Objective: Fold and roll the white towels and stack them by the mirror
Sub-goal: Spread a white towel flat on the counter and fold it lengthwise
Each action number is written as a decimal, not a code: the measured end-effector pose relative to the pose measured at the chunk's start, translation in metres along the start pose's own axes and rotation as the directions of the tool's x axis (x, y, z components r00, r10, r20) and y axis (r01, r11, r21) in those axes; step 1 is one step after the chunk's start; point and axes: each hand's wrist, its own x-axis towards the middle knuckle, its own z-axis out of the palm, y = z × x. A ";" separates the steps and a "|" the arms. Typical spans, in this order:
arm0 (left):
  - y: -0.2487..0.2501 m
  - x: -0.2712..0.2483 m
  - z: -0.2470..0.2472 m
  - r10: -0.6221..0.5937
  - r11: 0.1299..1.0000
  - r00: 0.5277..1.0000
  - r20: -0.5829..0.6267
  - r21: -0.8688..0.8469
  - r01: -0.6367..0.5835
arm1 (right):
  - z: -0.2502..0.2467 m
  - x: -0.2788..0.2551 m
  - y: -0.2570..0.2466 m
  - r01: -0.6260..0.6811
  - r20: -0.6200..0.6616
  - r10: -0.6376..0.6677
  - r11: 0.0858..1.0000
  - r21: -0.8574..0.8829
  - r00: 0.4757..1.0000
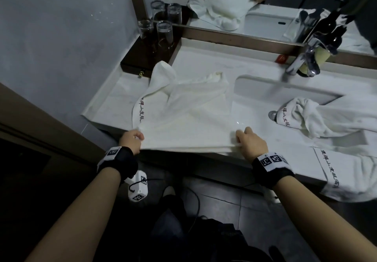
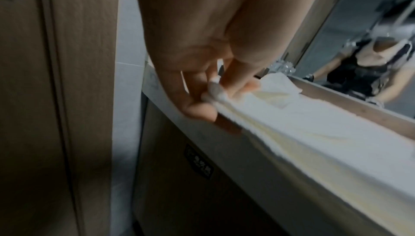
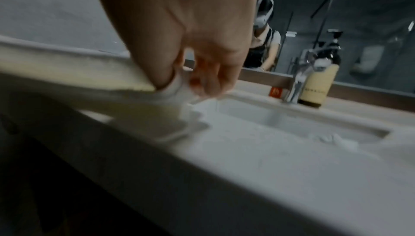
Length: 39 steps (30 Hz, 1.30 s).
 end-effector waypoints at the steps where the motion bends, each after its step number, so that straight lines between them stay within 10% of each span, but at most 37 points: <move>1: -0.006 -0.001 0.002 -0.024 0.998 0.997 0.067 0.067 0.020 | 0.004 -0.001 0.002 -0.001 0.125 -0.001 1.000 0.021 0.992; 4: -0.012 0.001 -0.002 -0.025 0.984 0.995 0.099 0.179 0.007 | 0.004 0.000 0.001 0.009 0.234 -0.043 0.990 0.143 0.971; 10: 0.024 0.027 -0.017 0.055 0.982 0.995 -0.082 0.186 -0.039 | -0.027 0.039 -0.028 -0.003 -0.010 0.006 0.949 0.314 1.000; 23: 0.128 0.127 0.009 0.394 0.868 0.886 0.246 0.217 -0.446 | -0.071 0.183 -0.126 0.208 -0.098 -0.186 0.916 0.343 0.978; 29: 0.154 0.173 0.019 0.477 0.736 0.805 0.352 0.341 -0.585 | -0.061 0.224 -0.137 0.025 0.172 -0.058 0.981 0.190 0.983; 35: 0.157 0.184 0.037 0.481 0.541 0.767 0.423 0.546 -0.640 | -0.051 0.232 -0.140 -0.136 0.120 0.111 0.966 0.218 0.986; 39: 0.153 0.187 0.038 0.499 0.590 0.775 0.388 0.503 -0.632 | -0.054 0.239 -0.134 -0.222 0.203 0.178 0.950 0.220 0.963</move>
